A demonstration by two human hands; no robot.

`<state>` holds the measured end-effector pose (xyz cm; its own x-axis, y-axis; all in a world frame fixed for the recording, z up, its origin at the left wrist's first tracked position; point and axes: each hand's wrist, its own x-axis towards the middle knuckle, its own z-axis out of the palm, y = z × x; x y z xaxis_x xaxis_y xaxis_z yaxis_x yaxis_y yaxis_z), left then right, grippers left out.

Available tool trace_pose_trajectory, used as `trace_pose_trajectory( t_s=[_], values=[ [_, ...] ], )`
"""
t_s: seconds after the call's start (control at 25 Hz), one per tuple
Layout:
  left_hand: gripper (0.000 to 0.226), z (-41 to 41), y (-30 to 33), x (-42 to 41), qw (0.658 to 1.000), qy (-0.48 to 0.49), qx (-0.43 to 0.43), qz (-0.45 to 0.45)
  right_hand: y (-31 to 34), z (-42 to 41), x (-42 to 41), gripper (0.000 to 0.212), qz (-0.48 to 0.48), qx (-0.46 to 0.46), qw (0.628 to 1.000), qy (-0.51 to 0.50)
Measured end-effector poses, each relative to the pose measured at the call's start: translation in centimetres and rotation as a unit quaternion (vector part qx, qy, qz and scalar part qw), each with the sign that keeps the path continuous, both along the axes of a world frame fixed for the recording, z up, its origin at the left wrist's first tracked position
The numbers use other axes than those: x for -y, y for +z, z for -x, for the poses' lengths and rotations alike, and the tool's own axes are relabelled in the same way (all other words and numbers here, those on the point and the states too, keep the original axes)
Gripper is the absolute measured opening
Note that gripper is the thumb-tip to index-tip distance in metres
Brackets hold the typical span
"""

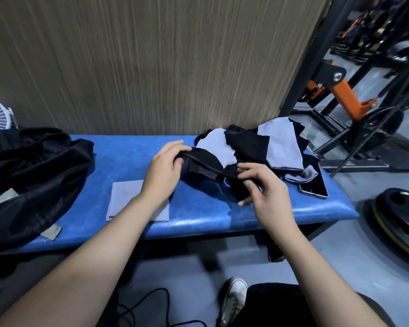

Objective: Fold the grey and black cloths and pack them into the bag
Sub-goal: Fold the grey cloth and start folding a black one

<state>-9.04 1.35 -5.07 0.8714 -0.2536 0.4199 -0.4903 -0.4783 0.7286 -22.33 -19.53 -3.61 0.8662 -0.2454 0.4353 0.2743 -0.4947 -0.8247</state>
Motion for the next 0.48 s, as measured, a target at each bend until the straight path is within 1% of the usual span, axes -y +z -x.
trace_pose_trajectory(
  t_s=[0.08, 0.12, 0.16, 0.32, 0.4, 0.48],
  values=[
    [0.040, 0.5, 0.7, -1.6, 1.000, -0.015, 0.023, -0.015, 0.0, -0.6, -0.2, 0.027, -0.080, -0.040, 0.996, 0.020],
    [0.040, 0.9, 1.0, -2.7, 0.999, -0.020, 0.034, -0.025, 0.0, -0.9, -0.3, 0.029, -0.090, -0.048, 0.994, 0.032],
    [0.039, 1.3, 1.3, -4.0, 0.998, -0.024, 0.043, -0.040, 0.1, -1.2, -0.4, 0.029, -0.066, -0.044, 0.996, 0.036],
    [0.028, 2.7, 1.1, -9.1, 0.993, -0.027, 0.059, -0.096, 0.2, -1.4, -1.9, 0.028, 0.091, 0.003, 0.995, 0.036],
    [0.027, 3.3, 0.4, -11.7, 0.994, -0.013, 0.049, -0.095, 0.2, -1.6, -3.0, 0.026, 0.130, 0.029, 0.990, 0.046],
    [0.028, 3.7, -0.5, -13.9, 0.993, 0.012, 0.048, -0.106, 0.2, -1.8, -3.7, 0.025, 0.148, 0.028, 0.986, 0.071]
  ],
)
